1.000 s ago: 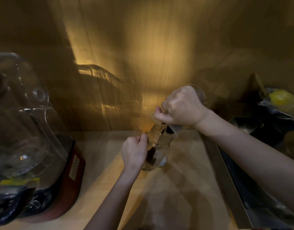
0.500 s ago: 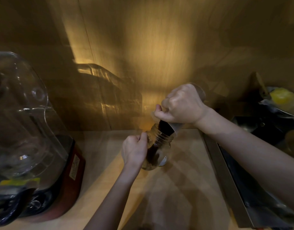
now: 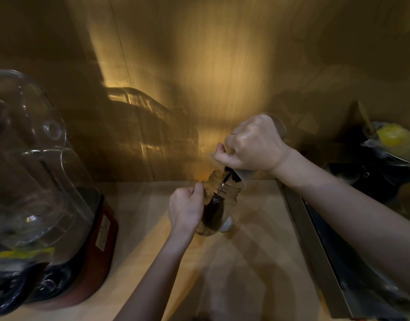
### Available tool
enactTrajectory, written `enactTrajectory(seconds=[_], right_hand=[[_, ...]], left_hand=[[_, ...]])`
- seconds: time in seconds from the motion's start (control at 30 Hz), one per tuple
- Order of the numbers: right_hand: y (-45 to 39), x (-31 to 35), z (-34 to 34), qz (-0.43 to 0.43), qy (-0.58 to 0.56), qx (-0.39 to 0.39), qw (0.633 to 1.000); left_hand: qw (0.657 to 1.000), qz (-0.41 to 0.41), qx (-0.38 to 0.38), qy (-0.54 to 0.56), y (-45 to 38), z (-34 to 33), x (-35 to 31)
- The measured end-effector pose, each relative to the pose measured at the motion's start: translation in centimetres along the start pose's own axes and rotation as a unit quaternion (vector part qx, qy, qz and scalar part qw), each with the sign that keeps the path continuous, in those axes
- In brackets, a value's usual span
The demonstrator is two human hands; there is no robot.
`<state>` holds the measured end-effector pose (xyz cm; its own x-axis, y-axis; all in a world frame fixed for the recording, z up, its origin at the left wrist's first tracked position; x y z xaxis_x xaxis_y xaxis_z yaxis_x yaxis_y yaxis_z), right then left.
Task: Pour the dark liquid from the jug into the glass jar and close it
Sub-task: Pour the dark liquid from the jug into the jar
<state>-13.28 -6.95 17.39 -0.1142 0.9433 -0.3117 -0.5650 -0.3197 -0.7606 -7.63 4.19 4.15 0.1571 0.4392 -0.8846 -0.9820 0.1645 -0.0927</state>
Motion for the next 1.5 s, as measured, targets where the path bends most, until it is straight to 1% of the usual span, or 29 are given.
enactTrajectory(seconds=[0.1, 0.43, 0.6, 0.83, 1.07, 1.23, 1.5], right_hand=[[-0.1, 0.0, 0.0, 0.005, 0.002, 0.002, 1.0], [0.1, 0.0, -0.1, 0.022, -0.001, -0.002, 1.0], [-0.3, 0.2, 0.0, 0.041, -0.001, 0.009, 0.999], [-0.4, 0.5, 0.0, 0.045, -0.011, 0.018, 0.999], [-0.6, 0.8, 0.3, 0.068, -0.011, 0.022, 0.997], [-0.5, 0.8, 0.4, 0.062, -0.01, 0.02, 0.998], [-0.4, 0.9, 0.3, 0.073, -0.009, 0.029, 0.997]], left_hand=[[1.0, -0.003, -0.006, 0.0, 0.0, 0.0, 0.0], [1.0, 0.002, 0.012, 0.028, 0.0, -0.5, 0.4], [0.999, 0.012, 0.014, 0.033, 0.0, -0.5, 0.4], [0.998, 0.021, 0.02, 0.047, 0.1, -0.4, 0.6], [0.999, 0.029, 0.013, 0.038, 0.1, -0.3, 0.6], [0.998, 0.024, 0.031, 0.054, 0.2, -0.4, 0.6], [0.999, 0.029, 0.016, 0.043, 0.1, -0.6, 0.9]])
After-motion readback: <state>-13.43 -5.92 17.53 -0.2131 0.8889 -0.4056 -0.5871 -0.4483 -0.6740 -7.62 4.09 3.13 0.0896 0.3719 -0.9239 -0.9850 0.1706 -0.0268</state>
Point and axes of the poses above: each hand's wrist, its own y-axis away from the middle knuckle, its own z-axis out of the back of the hand, x = y × z, the point moved 5 cm from there along -y, towards the middle knuckle, and after that the axes turned 15 degrees about -x, right-handed, at the moved point
